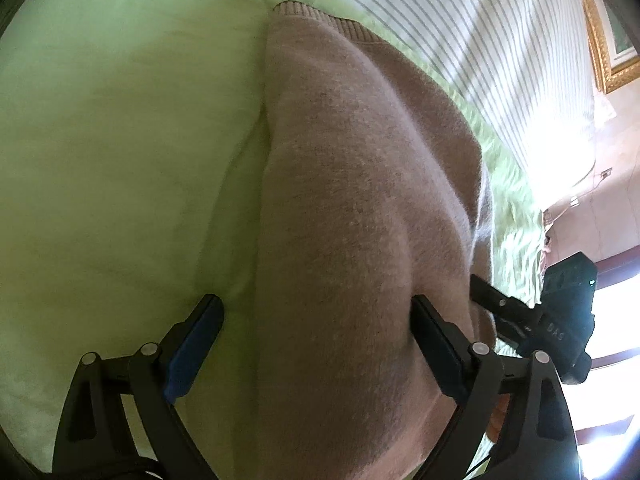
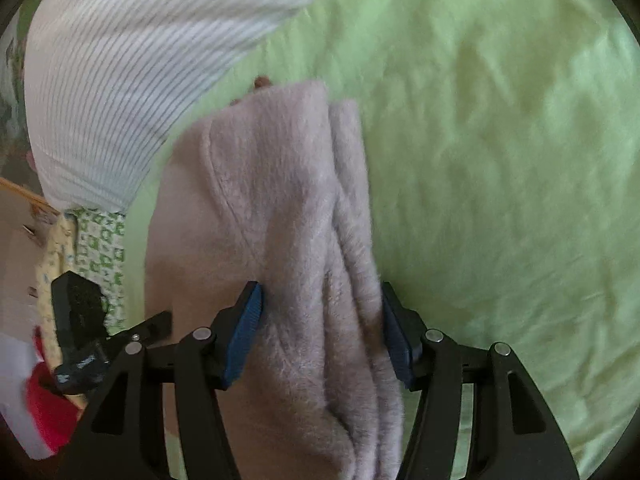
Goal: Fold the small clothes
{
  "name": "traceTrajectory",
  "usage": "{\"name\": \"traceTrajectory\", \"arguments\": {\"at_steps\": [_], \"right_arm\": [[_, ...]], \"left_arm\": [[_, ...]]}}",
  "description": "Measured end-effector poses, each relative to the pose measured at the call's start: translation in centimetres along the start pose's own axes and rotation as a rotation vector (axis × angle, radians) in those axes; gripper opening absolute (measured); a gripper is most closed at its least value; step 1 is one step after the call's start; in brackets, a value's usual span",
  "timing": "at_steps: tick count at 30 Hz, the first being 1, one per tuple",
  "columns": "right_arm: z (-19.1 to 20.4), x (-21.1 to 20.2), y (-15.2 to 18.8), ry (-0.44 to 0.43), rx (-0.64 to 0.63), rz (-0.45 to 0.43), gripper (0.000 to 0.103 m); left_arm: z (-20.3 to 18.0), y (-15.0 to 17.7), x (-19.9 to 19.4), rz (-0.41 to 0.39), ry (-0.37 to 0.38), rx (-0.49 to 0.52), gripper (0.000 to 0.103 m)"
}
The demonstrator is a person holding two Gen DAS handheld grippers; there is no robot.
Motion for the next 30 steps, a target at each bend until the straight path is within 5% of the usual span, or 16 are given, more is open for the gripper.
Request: {"name": "traceTrajectory", "arguments": {"at_steps": [1,4,8,14,21,30], "right_arm": [[0.1,0.1,0.1,-0.007,0.003,0.004,0.051],[1.1,-0.4,0.3,-0.027,0.020,-0.005,0.036],[3.5,-1.4,0.8,-0.022,0.001,-0.039,0.031],[9.1,-2.1,2.2,-0.103,-0.064,-0.069,0.030],[16.8,2.3,4.5,-0.191,-0.162,-0.013,0.029],[19.8,7.7,7.2,-0.186,-0.216,0.081,0.029]], "left_arm": [[-0.3,0.0,0.0,-0.001,0.030,0.003,0.069],[-0.9,0.1,-0.6,-0.016,0.053,0.022,0.060],[-1.4,0.6,-3.2,-0.067,0.083,0.047,0.051],[1.6,1.8,-10.0,-0.166,0.097,0.005,0.049],[7.8,3.7,-16.5,-0.243,0.021,-0.026,0.049],[13.2,5.7,-17.1,-0.246,-0.032,-0.103,0.046]]}}
Point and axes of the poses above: each gripper's, at about its wrist camera, not at the fingertips, and x roughly the way its jaws point, z to its left, y to its underside, the point moved 8 cm from there along x, roughly the way its jaws point, and after that the axes turned 4 degrees about z, right-handed, at the moved point
